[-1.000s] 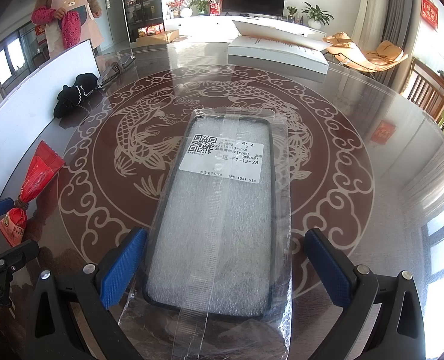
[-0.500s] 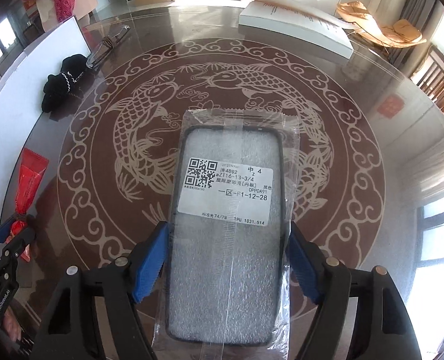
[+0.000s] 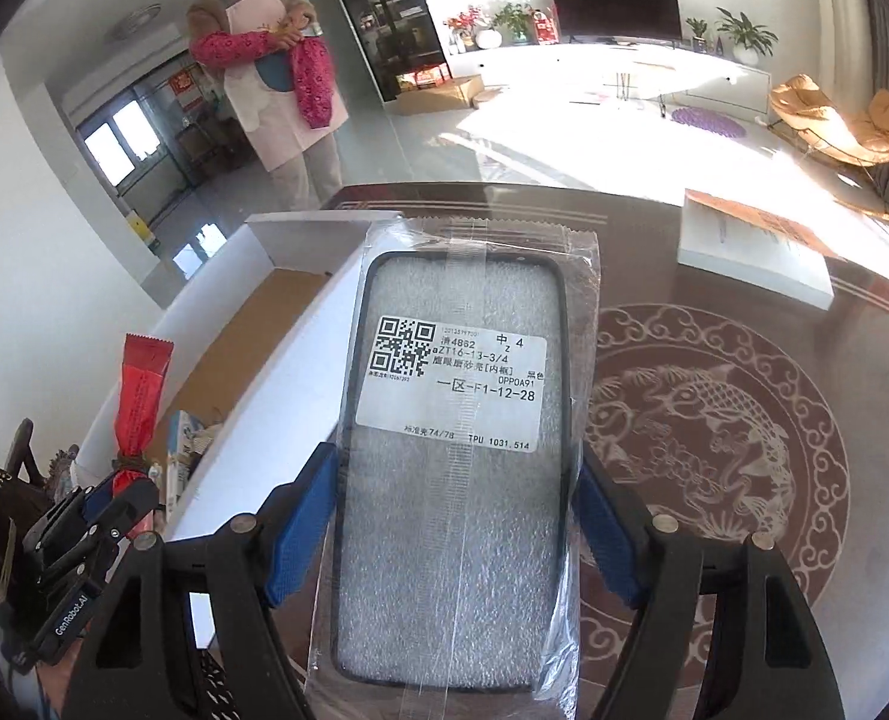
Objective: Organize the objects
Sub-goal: 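Carry the candy packet and phone case into the bin and release both, then return both tools to the table and reach the right tool to the glasses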
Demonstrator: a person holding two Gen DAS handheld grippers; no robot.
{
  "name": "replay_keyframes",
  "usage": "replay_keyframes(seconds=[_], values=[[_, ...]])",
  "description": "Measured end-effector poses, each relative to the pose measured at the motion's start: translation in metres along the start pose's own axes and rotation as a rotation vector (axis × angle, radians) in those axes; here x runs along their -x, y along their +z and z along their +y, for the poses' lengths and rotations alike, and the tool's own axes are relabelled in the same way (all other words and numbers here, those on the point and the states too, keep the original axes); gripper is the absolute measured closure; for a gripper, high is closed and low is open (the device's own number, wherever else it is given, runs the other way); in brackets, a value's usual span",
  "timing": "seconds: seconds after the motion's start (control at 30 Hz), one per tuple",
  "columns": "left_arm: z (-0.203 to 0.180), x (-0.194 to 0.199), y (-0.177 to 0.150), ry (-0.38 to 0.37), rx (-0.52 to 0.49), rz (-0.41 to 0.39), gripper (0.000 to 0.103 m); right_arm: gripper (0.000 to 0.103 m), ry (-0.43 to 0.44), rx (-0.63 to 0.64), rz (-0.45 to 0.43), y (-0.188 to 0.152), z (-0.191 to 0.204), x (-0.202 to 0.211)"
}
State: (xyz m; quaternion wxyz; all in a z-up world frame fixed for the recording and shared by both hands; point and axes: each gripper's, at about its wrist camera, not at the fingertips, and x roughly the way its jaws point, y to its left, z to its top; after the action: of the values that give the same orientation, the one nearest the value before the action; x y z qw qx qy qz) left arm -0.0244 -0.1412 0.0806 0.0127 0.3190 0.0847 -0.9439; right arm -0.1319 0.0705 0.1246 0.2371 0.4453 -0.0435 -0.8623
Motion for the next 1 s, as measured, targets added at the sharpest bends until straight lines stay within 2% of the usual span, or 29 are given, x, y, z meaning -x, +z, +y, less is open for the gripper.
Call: replay_keyframes(seconds=[0.1, 0.17, 0.2, 0.23, 0.27, 0.3, 0.33, 0.37, 0.4, 0.43, 0.47, 0.53, 0.6, 0.7, 0.83, 0.93, 1.0], values=[[0.064, -0.001, 0.002, 0.128, 0.106, 0.022, 0.074, 0.027, 0.119, 0.089, 0.015, 0.016, 0.077, -0.035], [0.101, -0.003, -0.003, 0.209, 0.188, 0.056, 0.073, 0.027, 0.169, 0.165, 0.031, 0.022, 0.129, -0.063], [0.115, -0.005, -0.006, 0.241, 0.23, 0.075, 0.071, 0.027, 0.184, 0.205, 0.041, 0.023, 0.152, -0.077], [0.127, -0.007, -0.009, 0.263, 0.267, 0.092, 0.065, 0.027, 0.19, 0.246, 0.054, 0.022, 0.173, -0.093], [0.138, -0.009, -0.011, 0.282, 0.3, 0.115, 0.045, 0.027, 0.191, 0.286, 0.067, 0.019, 0.193, -0.109], [0.145, -0.011, -0.014, 0.295, 0.322, 0.13, 0.03, 0.027, 0.191, 0.317, 0.078, 0.014, 0.208, -0.125], [0.149, -0.013, -0.018, 0.307, 0.332, 0.134, 0.001, 0.026, 0.194, 0.336, 0.099, 0.009, 0.218, -0.144], [0.151, -0.011, -0.02, 0.321, 0.334, 0.131, 0.0, 0.021, 0.194, 0.342, 0.128, 0.003, 0.225, -0.161], [0.151, -0.013, -0.02, 0.372, 0.311, 0.153, 0.0, 0.02, 0.196, 0.326, 0.15, -0.001, 0.227, -0.175], [0.151, -0.015, -0.021, 0.406, 0.288, 0.164, 0.0, 0.02, 0.202, 0.292, 0.162, -0.005, 0.224, -0.183], [0.152, -0.014, -0.022, 0.404, 0.283, 0.164, 0.0, 0.02, 0.202, 0.259, 0.162, -0.006, 0.219, -0.186], [0.153, -0.013, -0.024, 0.361, 0.305, 0.155, 0.0, 0.02, 0.232, 0.195, 0.143, -0.01, 0.203, -0.182], [0.151, -0.011, -0.024, 0.343, 0.315, 0.135, 0.0, 0.018, 0.235, 0.17, 0.111, -0.01, 0.186, -0.167], [0.135, -0.008, -0.022, 0.327, 0.294, 0.102, 0.0, 0.012, 0.188, 0.19, 0.039, -0.009, 0.156, -0.134], [0.092, -0.005, -0.015, 0.228, 0.246, 0.036, 0.0, 0.001, 0.028, 0.226, -0.058, -0.034, 0.095, -0.087], [0.041, -0.006, -0.014, 0.086, 0.156, -0.004, 0.0, 0.001, -0.139, 0.224, -0.076, -0.077, 0.031, -0.069], [-0.002, -0.013, -0.017, -0.021, 0.072, -0.011, 0.0, 0.001, -0.257, 0.215, -0.053, -0.105, -0.011, -0.065]])
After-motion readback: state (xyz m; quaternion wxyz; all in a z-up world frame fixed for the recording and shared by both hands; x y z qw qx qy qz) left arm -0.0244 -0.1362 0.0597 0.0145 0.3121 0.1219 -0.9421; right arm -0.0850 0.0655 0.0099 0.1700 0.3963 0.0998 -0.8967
